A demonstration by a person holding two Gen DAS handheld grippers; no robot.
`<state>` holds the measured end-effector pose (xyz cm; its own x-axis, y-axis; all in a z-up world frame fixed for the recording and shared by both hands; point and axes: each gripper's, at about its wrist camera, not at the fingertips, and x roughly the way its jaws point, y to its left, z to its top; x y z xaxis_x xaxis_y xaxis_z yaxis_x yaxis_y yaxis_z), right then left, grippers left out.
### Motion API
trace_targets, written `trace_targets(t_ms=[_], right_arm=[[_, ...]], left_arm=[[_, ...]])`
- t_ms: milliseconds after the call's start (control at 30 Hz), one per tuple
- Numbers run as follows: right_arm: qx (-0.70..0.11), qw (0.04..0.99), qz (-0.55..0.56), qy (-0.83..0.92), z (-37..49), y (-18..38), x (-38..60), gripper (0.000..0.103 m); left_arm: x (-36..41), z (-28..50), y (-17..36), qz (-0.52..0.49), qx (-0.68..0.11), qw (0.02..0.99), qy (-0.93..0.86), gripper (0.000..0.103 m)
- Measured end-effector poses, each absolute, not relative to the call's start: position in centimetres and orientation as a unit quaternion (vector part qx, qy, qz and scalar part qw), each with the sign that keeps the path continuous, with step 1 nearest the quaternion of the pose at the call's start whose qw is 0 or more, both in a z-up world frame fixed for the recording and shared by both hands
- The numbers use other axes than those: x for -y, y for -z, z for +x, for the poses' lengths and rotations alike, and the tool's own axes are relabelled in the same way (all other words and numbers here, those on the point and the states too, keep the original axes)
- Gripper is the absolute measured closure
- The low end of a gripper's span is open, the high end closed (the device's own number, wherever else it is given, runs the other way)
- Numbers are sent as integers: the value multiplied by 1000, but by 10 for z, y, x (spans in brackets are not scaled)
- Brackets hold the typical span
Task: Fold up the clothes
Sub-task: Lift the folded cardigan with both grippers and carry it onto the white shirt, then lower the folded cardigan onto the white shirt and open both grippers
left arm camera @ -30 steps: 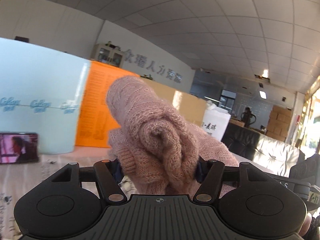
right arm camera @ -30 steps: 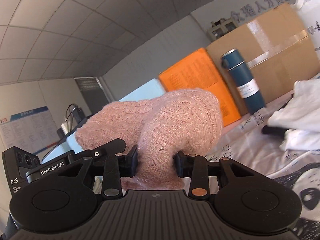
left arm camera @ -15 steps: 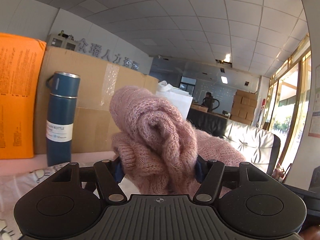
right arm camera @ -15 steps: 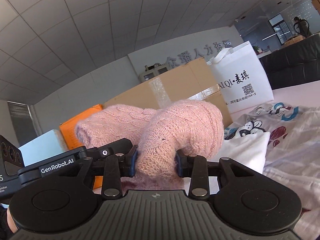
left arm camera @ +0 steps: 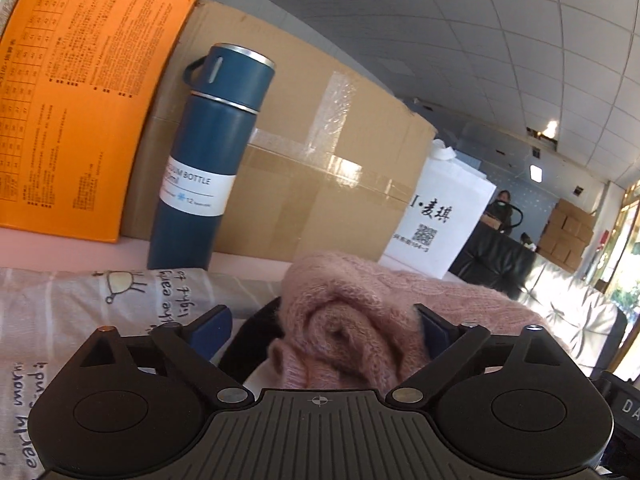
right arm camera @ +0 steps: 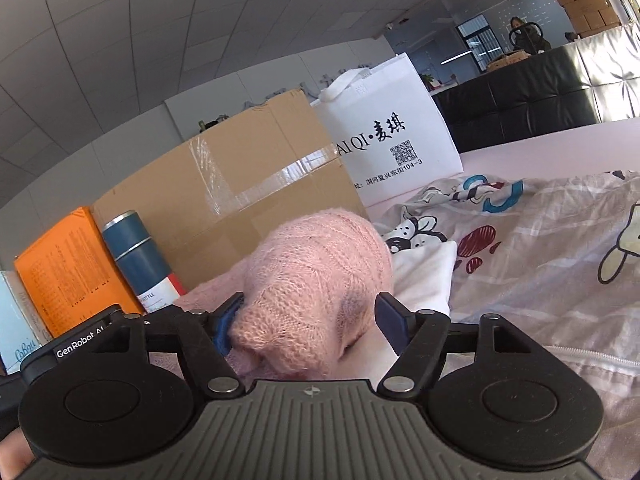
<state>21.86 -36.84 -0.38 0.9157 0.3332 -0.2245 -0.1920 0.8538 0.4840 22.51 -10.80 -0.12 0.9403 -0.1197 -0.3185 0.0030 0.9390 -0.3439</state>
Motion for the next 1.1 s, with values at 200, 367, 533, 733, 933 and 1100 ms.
trace_targets(t_ms=[200, 367, 533, 733, 933, 1100], right_arm=[[-215, 947, 216, -106, 230, 15, 364, 23], [-195, 949, 221, -110, 222, 17, 365, 17], [-114, 967, 203, -105, 199, 7, 361, 7], [-58, 976, 166, -126, 174, -13, 348, 3], [-36, 969, 176, -171, 137, -35, 321, 0], [-16, 963, 162, -213, 105, -49, 286, 0]], left_arm=[[115, 236, 9, -129, -207, 970, 5, 1], [114, 215, -2, -112, -173, 978, 1, 1], [104, 181, -15, -106, -134, 985, -3, 0], [80, 139, -28, -130, -113, 985, 3, 0], [57, 101, -45, -108, -56, 993, -10, 0], [35, 70, -56, -80, -25, 996, -19, 0]])
